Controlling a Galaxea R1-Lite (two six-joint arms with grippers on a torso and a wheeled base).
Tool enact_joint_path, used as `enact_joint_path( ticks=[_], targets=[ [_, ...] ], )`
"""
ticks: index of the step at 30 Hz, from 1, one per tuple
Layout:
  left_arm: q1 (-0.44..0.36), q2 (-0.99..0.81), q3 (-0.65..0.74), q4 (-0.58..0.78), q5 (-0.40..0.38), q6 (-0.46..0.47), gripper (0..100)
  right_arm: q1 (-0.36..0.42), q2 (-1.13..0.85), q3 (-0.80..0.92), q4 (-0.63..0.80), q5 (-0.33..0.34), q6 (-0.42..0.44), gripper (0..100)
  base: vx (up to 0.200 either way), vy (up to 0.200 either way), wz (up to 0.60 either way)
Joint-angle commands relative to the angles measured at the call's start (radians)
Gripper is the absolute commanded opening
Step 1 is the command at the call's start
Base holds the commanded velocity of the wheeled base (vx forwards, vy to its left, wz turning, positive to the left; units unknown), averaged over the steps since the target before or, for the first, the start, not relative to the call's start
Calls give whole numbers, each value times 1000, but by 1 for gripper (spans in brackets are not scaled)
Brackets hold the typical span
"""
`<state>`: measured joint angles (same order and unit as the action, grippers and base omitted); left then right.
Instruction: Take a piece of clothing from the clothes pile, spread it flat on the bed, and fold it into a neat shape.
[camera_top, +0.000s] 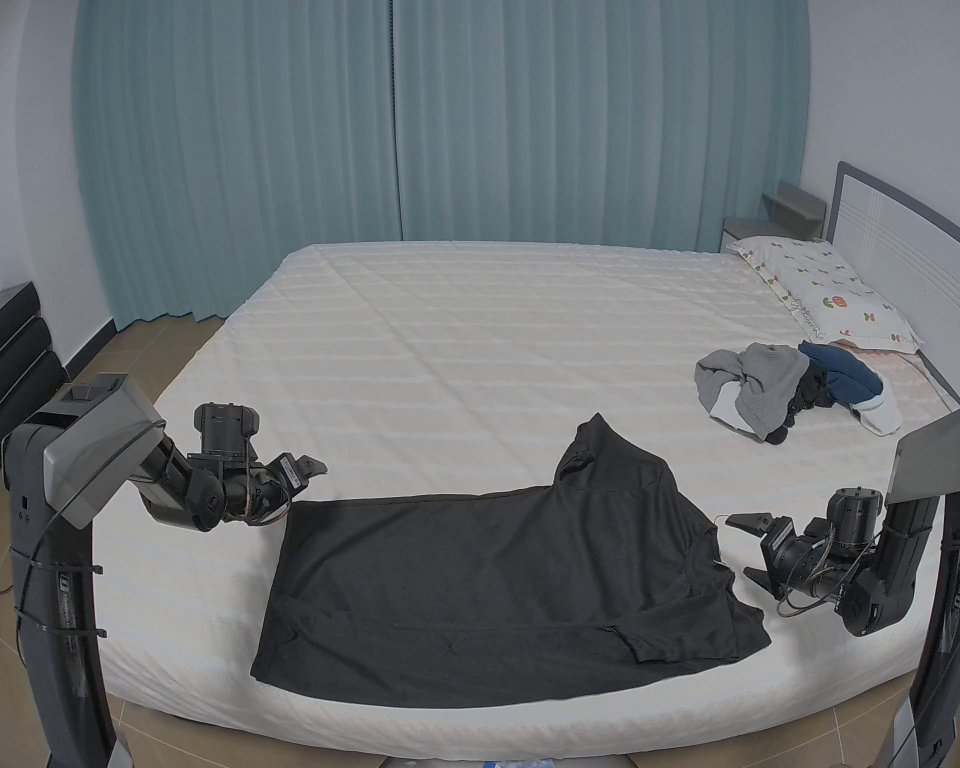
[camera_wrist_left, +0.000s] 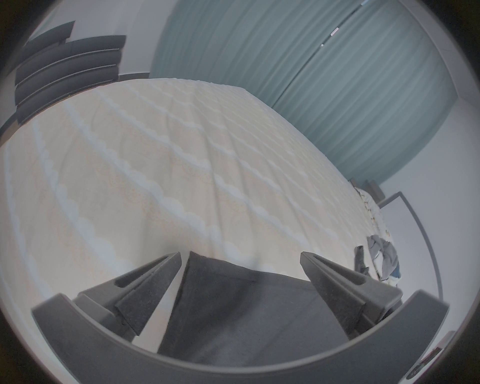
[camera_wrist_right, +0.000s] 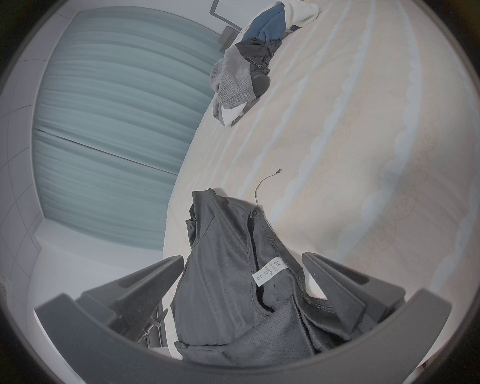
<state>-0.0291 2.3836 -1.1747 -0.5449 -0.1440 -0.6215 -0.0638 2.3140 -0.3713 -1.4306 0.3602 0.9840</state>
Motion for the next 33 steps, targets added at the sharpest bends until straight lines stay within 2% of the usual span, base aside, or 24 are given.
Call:
enact_joint_path(
  ticks=[1,20,21,28,31,33],
  targets=[
    [6,95,-39,-6,-5,32,100,2,5,0,-1,0,-1,100,0,0,0],
    [-5,98,-33,-67,-2,11,100,7,5,0,-1,0,-2,100,0,0,0],
    [-5,98,-33,-67,0,9,0,7,5,0,-1,0,-2,100,0,0,0],
    [6,98,-25,-66,14,2,0,7,-13,-24,-2,-12,-24,100,0,0,0],
    [8,95,-25,-69,37,-27,0,9,-48,-38,10,-12,-58,100,0,0,0],
    [12,85,-28,-95,73,-83,0,32,-62,-83,42,-12,-88,100,0,0,0]
  ],
)
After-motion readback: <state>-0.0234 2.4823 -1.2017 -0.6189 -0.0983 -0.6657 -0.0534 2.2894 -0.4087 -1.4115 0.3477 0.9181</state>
